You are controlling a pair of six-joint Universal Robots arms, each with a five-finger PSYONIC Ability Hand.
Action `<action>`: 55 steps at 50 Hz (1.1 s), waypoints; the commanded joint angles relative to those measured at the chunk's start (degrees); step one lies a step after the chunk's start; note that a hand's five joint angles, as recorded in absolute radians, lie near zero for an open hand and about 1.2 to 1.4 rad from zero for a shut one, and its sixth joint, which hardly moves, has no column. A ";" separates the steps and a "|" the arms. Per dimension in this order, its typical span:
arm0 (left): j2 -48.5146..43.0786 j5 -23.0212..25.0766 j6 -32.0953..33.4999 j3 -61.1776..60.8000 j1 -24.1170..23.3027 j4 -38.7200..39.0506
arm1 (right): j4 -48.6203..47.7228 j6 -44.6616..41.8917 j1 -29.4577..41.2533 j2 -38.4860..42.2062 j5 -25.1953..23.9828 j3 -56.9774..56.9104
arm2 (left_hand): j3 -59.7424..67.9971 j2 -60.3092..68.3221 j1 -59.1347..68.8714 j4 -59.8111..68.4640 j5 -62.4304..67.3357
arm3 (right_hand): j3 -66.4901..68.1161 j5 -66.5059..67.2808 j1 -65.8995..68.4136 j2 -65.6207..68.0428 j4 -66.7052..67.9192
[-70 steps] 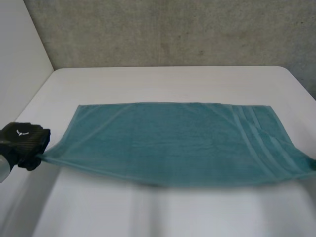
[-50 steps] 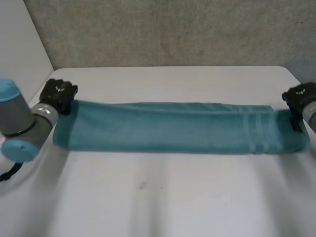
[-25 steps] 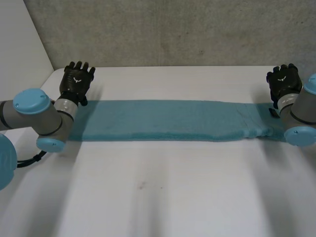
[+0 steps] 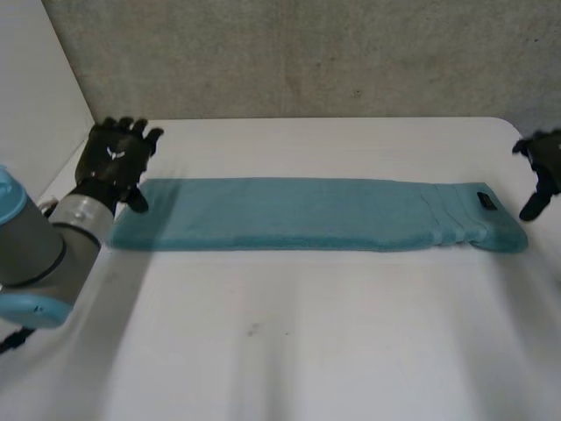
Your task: Fold the laundry
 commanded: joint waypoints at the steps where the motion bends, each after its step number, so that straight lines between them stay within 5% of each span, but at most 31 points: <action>1: 2.31 -0.10 -12.13 -4.40 -0.60 -10.77 | 1.07 2.30 -5.62 2.27 -8.12 3.17 | -1.48 -0.76 -0.72 -0.74 -1.55 | 14.94 13.80 15.39 14.71 14.09; 5: 2.31 0.07 -17.07 -4.58 -0.78 -13.86 | -0.78 2.30 -6.59 7.29 -11.30 2.64 | -1.31 -0.59 -0.55 -0.57 -1.38 | 15.81 14.67 16.27 15.59 14.96; 18: 2.31 0.16 -17.34 -5.46 -0.43 -10.97 | -4.82 1.42 -7.82 14.15 -12.62 0.27 | -1.31 -0.59 -0.55 -0.57 -1.38 | 29.60 28.47 30.06 29.38 28.75; 21: 2.31 0.25 -17.34 -5.81 -0.60 -10.70 | -5.44 1.60 -7.82 14.76 -12.53 -0.43 | -1.31 -0.59 -0.55 -0.57 -1.38 | 42.22 41.08 42.68 42.00 41.37; 23: 2.31 0.25 -17.34 -5.99 -0.60 -10.62 | -6.40 1.60 -7.82 14.94 -12.36 -1.22 | -1.31 -0.59 -0.55 -0.57 -1.38 | 65.79 64.65 66.25 65.56 64.94; 26: 2.31 0.25 -17.34 -6.08 -0.78 -10.62 | -6.84 1.51 -7.91 15.03 -12.00 -1.75 | -1.31 -0.59 -0.55 -0.57 -1.38 | 67.39 66.26 67.85 67.17 66.54; 34: 2.57 0.16 -17.34 -6.25 -0.78 -10.70 | -7.81 -0.16 -9.41 16.96 -0.67 -5.97 | -1.31 -0.59 -0.55 -0.57 -1.38 | 67.39 66.26 67.85 67.17 66.54; 39: 3.36 0.16 -17.34 -6.43 -0.52 -10.70 | -7.72 -10.15 -13.88 16.52 8.81 -10.36 | -1.31 -0.59 -0.55 -0.57 -1.38 | 67.39 66.26 67.85 67.17 66.54; 45: 4.06 0.07 -17.43 -6.51 -0.25 -10.79 | -8.16 -13.87 -13.80 15.55 8.21 -11.24 | -1.31 -0.59 -0.55 -0.57 -1.38 | 67.39 66.26 67.85 67.17 66.54; 48: 4.94 0.07 -17.51 -6.52 -0.16 -10.70 | -8.34 -11.15 -11.43 13.27 6.80 -11.95 | -1.31 -0.59 -0.55 -0.57 -1.38 | 67.39 66.26 67.85 67.17 66.54; 55: 5.56 0.07 -17.52 -6.43 0.10 -10.70 | -8.43 -4.39 7.25 10.46 3.47 -16.94 | -1.47 -0.75 -0.72 -0.73 -1.54 | 67.39 66.26 67.85 67.17 66.54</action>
